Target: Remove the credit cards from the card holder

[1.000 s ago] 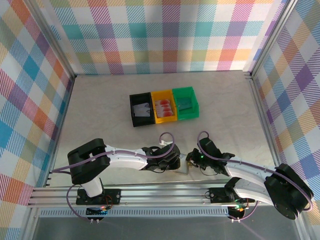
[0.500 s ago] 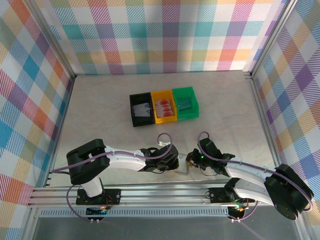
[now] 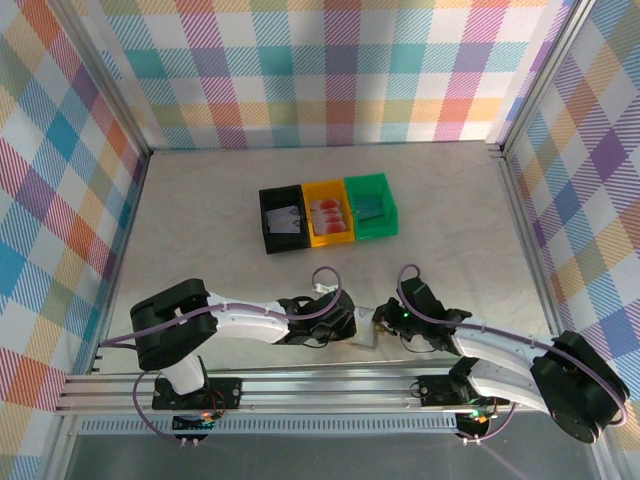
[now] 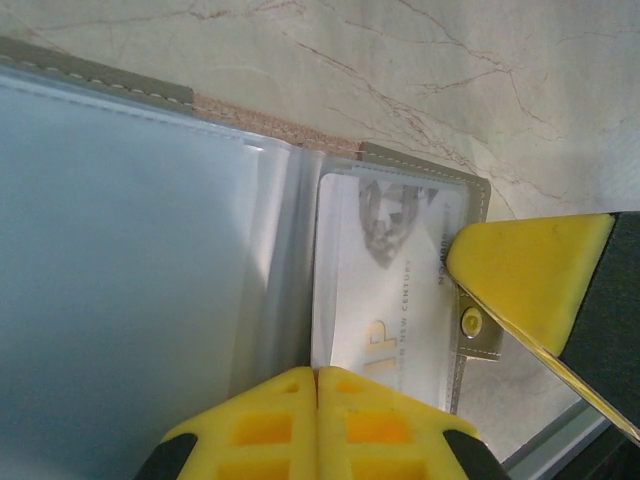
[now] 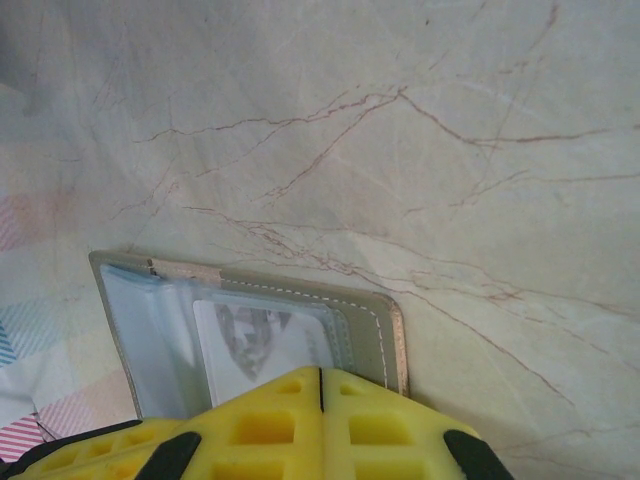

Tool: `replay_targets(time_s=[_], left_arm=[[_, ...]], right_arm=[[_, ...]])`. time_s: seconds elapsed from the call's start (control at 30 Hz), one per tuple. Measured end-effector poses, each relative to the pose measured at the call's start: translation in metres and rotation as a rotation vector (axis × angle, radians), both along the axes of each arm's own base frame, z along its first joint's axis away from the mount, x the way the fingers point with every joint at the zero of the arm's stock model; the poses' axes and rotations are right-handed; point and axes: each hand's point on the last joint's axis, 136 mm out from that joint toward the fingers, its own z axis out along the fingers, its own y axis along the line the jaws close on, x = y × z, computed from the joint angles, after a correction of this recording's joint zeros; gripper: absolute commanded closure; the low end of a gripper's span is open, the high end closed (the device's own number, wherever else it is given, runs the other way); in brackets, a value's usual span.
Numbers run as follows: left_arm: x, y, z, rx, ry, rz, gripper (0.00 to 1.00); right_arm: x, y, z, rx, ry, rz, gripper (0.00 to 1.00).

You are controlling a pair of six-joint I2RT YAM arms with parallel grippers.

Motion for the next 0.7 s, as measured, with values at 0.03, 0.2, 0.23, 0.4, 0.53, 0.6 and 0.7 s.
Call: replay_targets(time_s=[0.03,0.2,0.23,0.4,0.53,0.6,0.7], left_arm=[[0.000,0.000,0.002,-0.007,-0.003,0.001,1.00],[0.001,0.001,0.015,-0.037,-0.033,0.008,1.00],[0.002,0.002,0.018,-0.042,-0.040,0.012,1.00],[0.003,0.006,0.019,-0.040,-0.052,0.022,1.00],[0.003,0.006,0.019,-0.040,-0.052,0.022,1.00],[0.003,0.006,0.019,-0.040,-0.052,0.023,1.00],[0.003,0.007,0.019,-0.037,-0.054,0.023,1.00]], right_arm=[[0.000,0.000,0.000,0.000,-0.001,-0.001,1.00],[-0.005,-0.006,-0.002,-0.008,0.003,-0.008,1.00],[-0.005,-0.007,-0.002,-0.009,0.001,-0.010,1.00],[-0.007,-0.011,-0.002,-0.018,0.001,-0.019,1.00],[-0.007,-0.011,-0.002,-0.020,0.002,-0.020,1.00],[-0.007,-0.012,-0.002,-0.022,0.002,-0.021,1.00],[-0.007,-0.012,-0.002,-0.023,0.002,-0.021,1.00]])
